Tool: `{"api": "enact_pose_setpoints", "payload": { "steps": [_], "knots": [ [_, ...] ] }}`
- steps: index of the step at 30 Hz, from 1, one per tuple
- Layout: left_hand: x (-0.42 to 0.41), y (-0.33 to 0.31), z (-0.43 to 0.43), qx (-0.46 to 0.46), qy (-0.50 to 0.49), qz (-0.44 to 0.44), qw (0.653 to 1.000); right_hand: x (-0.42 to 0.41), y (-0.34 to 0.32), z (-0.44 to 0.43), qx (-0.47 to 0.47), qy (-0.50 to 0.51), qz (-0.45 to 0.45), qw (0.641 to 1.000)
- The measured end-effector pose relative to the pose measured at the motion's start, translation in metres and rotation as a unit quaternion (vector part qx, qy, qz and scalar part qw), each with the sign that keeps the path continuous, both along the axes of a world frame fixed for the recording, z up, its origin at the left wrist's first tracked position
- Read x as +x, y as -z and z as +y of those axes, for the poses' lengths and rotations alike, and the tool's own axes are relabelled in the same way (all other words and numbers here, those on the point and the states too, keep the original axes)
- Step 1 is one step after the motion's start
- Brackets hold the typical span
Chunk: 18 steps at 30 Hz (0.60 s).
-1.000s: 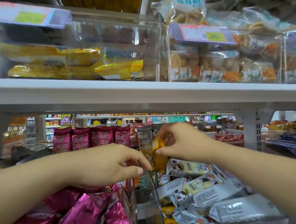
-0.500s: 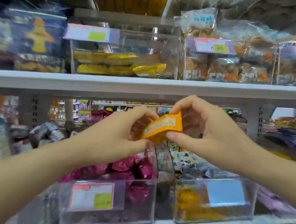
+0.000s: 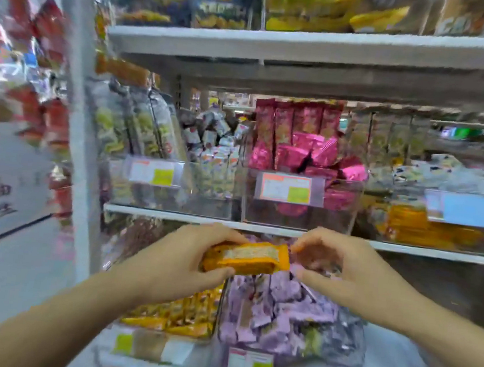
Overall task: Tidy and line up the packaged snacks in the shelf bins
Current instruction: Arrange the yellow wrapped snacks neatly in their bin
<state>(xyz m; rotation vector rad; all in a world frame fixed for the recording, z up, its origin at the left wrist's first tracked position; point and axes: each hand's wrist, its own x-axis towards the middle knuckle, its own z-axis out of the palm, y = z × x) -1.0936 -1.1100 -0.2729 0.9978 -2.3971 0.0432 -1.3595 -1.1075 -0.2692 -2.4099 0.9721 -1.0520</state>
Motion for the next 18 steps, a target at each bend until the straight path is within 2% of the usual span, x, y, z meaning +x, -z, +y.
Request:
{"api": "enact_pose_setpoints", "payload": {
  "steps": [5, 9, 13, 18],
  "knots": [
    [0.054, 0.063, -0.013, 0.079, -0.125, -0.036, 0.988, 0.015, 0.033, -0.016, 0.009, 0.028, 0.099, 0.995],
    [0.082, 0.099, -0.034, 0.148, -0.225, -0.075, 0.96, 0.021, 0.042, -0.029, 0.033, 0.053, 0.112, 0.992],
    [0.088, 0.121, -0.047, 0.181, -0.231, -0.071, 0.953, 0.015, 0.042, -0.034, 0.033, 0.057, 0.117, 0.991],
    [0.052, 0.103, -0.048, 0.152, -0.16, -0.043, 0.974, -0.001, 0.035, -0.03, 0.024, 0.067, 0.144, 0.987]
  ]
}}
